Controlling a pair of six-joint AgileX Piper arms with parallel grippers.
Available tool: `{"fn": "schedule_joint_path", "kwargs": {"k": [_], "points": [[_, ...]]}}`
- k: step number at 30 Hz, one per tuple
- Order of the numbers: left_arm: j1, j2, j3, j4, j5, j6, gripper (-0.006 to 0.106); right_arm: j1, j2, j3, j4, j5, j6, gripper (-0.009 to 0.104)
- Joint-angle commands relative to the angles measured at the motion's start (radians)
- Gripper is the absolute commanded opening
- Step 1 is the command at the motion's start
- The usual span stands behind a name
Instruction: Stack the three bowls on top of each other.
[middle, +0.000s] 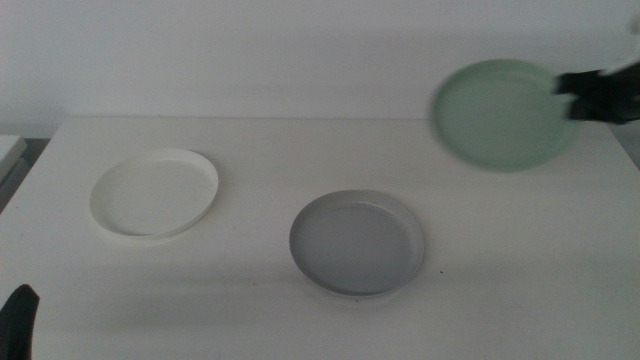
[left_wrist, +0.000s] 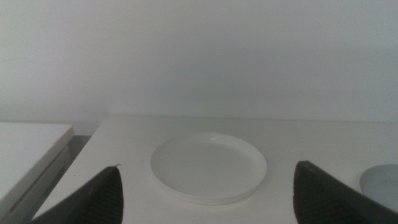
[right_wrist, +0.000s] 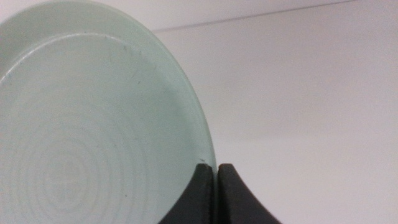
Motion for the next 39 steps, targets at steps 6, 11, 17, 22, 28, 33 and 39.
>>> {"fn": "schedule_joint_path", "kwargs": {"k": [6, 11, 17, 22, 28, 33, 39], "points": [[0.002, -0.004, 0.0, 0.001, -0.014, 0.0, 0.094, 0.29, -0.02, 0.076, 0.033, -0.031, 0.032, -0.002], [0.002, -0.004, 0.0, 0.001, -0.014, 0.0, 0.094, 0.393, 0.041, 0.087, 0.033, -0.052, 0.057, -0.002], [0.002, -0.004, 0.0, 0.001, -0.014, -0.002, 0.094, 0.44, 0.118, 0.087, 0.037, -0.076, 0.08, -0.002], [0.002, -0.004, 0.0, 0.001, -0.014, -0.002, 0.094, 0.442, 0.161, 0.087, 0.024, -0.085, 0.08, -0.002], [0.002, -0.004, 0.0, 0.001, -0.014, -0.002, 0.094, 0.442, 0.166, 0.087, -0.009, -0.101, 0.106, -0.002], [0.002, -0.004, 0.0, 0.001, -0.014, -0.002, 0.094, 0.442, 0.166, 0.087, -0.009, -0.069, 0.106, 0.002], [0.002, -0.004, 0.0, 0.001, -0.014, 0.0, 0.094, 0.442, 0.166, 0.087, -0.013, -0.067, 0.101, 0.025]]}}
